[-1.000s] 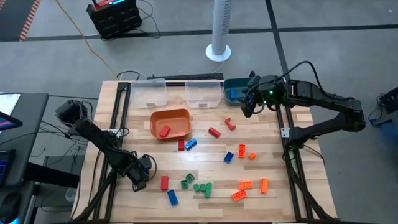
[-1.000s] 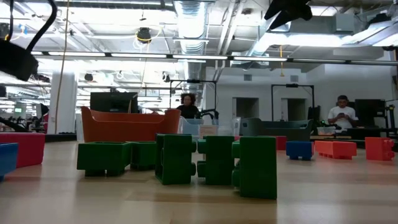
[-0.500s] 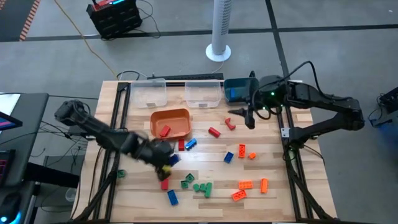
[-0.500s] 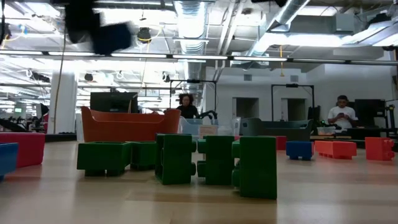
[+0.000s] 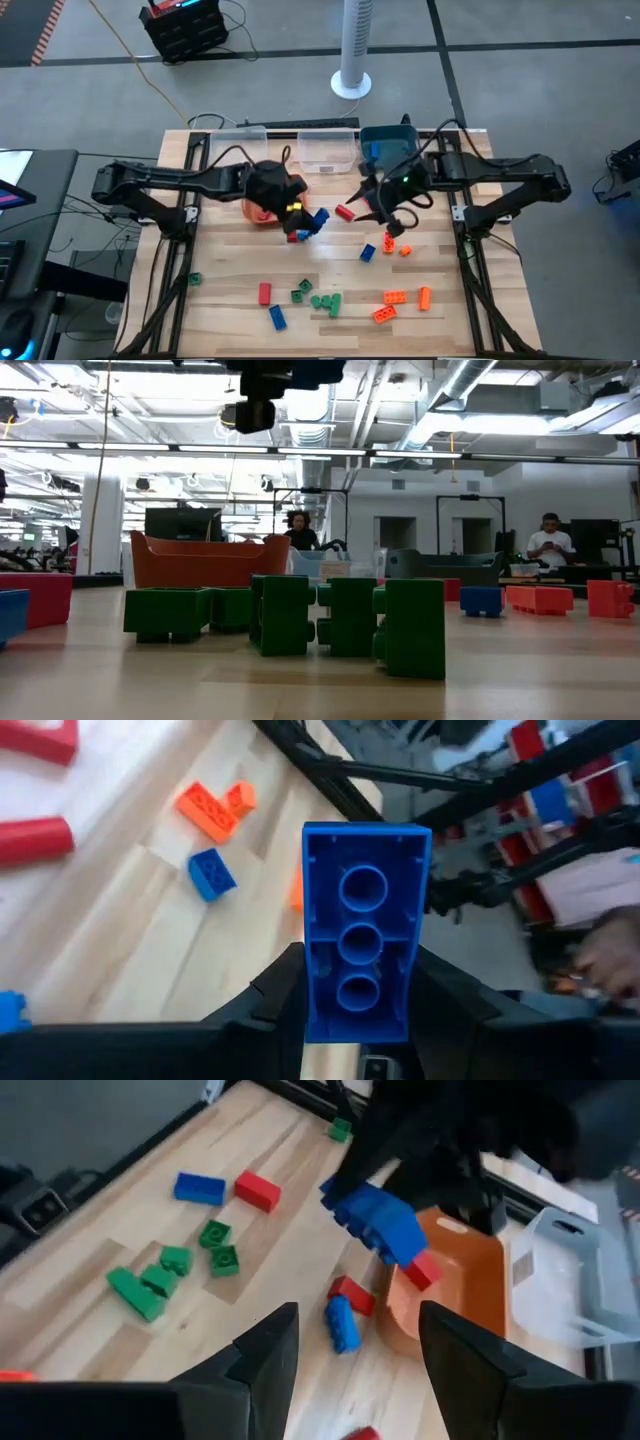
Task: Sort blocks
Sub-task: Put the blue game piece into the blue bin
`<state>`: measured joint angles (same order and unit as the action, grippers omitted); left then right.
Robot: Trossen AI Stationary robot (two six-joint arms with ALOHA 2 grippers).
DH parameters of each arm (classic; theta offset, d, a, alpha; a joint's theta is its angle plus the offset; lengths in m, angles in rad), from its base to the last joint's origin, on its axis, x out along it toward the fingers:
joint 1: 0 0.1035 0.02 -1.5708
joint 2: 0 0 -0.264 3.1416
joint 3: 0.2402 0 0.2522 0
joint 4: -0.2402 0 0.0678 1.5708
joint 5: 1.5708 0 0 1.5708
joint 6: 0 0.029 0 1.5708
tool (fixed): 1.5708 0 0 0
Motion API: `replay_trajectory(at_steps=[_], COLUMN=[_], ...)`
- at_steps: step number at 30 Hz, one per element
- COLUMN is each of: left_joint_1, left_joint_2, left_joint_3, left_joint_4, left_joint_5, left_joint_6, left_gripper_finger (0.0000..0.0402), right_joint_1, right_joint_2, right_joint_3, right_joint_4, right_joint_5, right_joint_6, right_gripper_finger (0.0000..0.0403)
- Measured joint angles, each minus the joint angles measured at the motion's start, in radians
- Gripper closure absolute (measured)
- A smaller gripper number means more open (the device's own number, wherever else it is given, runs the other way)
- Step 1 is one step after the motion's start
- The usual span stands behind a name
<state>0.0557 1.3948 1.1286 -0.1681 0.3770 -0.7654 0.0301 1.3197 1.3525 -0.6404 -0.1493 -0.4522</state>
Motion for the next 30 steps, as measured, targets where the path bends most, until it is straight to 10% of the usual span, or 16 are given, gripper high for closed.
replay_trajectory(at_steps=[11, 30], left_joint_1=[0.053, 0.098], left_joint_2=[0.065, 0.071], left_joint_3=[-0.001, 0.000], left_joint_4=[0.088, 0.042], left_joint_5=[0.298, 0.441], left_joint_6=[-0.111, -0.112], left_gripper_finger=[0.0273, 0.0273], right_joint_1=[0.019, 0.041], right_joint_2=[0.088, 0.170], right_joint_3=[0.001, 0.073], right_joint_4=[0.207, 0.150], right_joint_5=[0.019, 0.016], right_joint_6=[-0.073, -0.003], right_gripper_finger=[0.0189, 0.0216])
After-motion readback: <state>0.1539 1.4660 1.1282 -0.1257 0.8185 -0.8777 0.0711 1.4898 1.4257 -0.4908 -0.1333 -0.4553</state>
